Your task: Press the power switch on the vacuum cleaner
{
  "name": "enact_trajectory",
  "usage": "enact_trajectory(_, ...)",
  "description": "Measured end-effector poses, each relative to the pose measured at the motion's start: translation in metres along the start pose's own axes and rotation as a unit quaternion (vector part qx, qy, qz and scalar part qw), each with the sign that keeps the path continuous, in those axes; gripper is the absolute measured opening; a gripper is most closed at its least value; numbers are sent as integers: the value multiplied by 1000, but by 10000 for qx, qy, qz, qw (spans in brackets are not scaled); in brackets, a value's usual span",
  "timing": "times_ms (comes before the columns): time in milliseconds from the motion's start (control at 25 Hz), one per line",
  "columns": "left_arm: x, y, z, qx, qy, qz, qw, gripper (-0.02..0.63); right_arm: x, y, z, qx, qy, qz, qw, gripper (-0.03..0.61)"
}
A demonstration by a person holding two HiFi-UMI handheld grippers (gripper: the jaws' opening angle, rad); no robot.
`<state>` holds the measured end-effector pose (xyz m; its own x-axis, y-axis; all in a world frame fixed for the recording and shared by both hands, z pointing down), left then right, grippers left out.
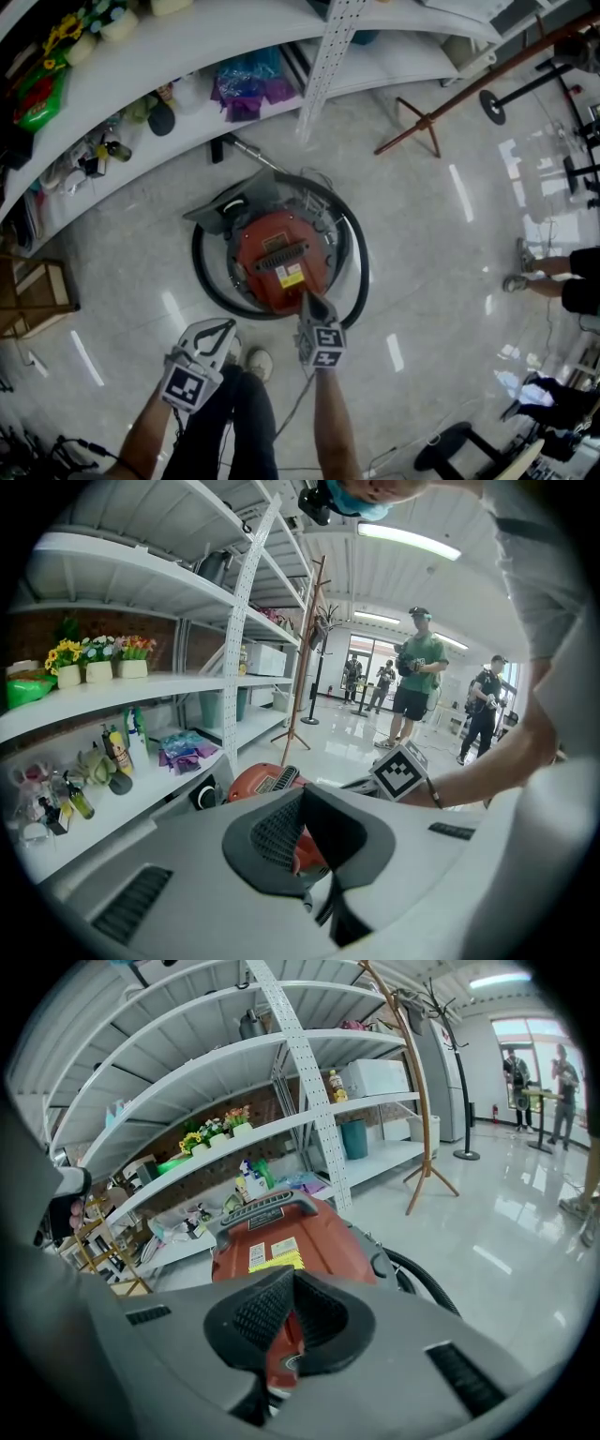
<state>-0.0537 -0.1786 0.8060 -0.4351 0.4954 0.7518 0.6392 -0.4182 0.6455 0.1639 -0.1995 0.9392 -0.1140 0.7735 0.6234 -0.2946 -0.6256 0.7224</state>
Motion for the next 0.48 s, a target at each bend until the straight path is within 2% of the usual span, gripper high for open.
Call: enact_trajectory(480,7,3,-2,15,-111,1,9999,6,1,2,2,67,61,1,10000,12)
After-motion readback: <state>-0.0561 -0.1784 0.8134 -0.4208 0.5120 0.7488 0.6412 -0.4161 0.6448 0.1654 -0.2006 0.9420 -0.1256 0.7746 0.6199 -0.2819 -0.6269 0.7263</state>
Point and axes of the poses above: the fingertips, and each gripper's own axes: y forward along the fingers, z to its right, x out of its underside, the point moved 6 cm from there along -y, backward along the fingers, and after that the axes turned 7 degrees about -z, right-handed, at the moved point
